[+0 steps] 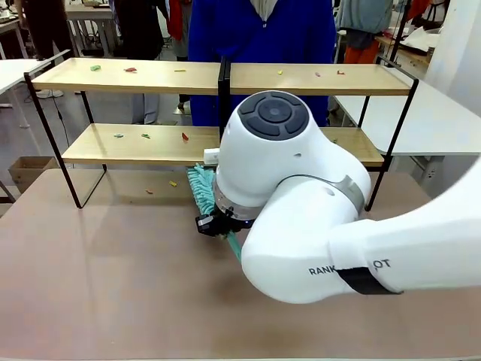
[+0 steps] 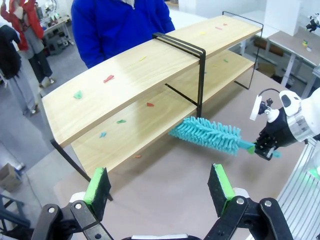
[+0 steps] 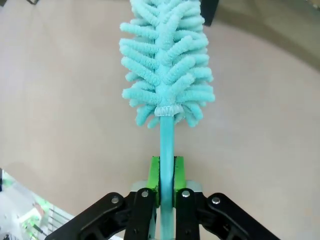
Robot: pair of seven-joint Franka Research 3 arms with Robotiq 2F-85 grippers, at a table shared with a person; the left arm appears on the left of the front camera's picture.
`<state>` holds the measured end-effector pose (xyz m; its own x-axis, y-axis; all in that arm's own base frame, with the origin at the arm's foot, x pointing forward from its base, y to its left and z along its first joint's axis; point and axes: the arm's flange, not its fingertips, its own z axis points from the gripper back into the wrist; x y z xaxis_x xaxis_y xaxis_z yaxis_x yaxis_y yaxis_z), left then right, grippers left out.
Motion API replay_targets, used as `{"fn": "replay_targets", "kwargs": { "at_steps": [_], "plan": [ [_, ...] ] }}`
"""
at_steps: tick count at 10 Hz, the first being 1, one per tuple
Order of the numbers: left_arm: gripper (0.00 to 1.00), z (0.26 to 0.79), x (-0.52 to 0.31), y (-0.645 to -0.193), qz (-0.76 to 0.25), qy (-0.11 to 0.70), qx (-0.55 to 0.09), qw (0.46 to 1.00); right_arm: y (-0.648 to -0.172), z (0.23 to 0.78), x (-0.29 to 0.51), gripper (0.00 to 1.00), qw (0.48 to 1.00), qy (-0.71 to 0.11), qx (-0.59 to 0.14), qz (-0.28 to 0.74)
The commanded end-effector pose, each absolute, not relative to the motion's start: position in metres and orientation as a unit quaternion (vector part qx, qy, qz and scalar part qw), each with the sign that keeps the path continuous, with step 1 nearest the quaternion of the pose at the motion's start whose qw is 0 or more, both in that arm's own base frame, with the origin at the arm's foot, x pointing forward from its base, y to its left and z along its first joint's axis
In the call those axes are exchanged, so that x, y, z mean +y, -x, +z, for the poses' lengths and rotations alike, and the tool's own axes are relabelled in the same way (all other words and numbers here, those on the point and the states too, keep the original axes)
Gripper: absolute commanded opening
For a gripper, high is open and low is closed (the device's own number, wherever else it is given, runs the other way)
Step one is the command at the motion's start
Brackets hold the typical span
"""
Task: Clean the shelves.
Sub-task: Clean a randomly selected level of the Shelf with the Duster.
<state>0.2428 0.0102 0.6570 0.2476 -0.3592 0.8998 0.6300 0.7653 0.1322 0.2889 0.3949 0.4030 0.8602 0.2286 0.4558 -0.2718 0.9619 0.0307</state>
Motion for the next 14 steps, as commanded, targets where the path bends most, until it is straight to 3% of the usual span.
{"fn": "replay_targets", "kwargs": {
  "at_steps": [1, 6, 10, 14],
  "plan": [
    [1.0, 0.656, 0.01, -0.243, -0.317, 0.131, -0.525, 0.779, -0.315, 0.387, 0.429, 0.12, 0.961, -0.038, -0.249, 0.116],
    [1.0, 0.656, 0.01, -0.243, -0.317, 0.131, -0.525, 0.779, -0.362, 0.372, 0.453, 0.12, 0.968, -0.026, -0.231, 0.097],
    [1.0, 0.656, 0.01, -0.243, -0.317, 0.131, -0.525, 0.779, -0.384, 0.359, 0.467, 0.12, 0.98, -0.024, -0.167, 0.103],
    [1.0, 0.656, 0.01, -0.243, -0.317, 0.131, -0.525, 0.779, -0.389, 0.359, 0.472, 0.12, 0.974, -0.089, -0.165, 0.124]
  ]
}}
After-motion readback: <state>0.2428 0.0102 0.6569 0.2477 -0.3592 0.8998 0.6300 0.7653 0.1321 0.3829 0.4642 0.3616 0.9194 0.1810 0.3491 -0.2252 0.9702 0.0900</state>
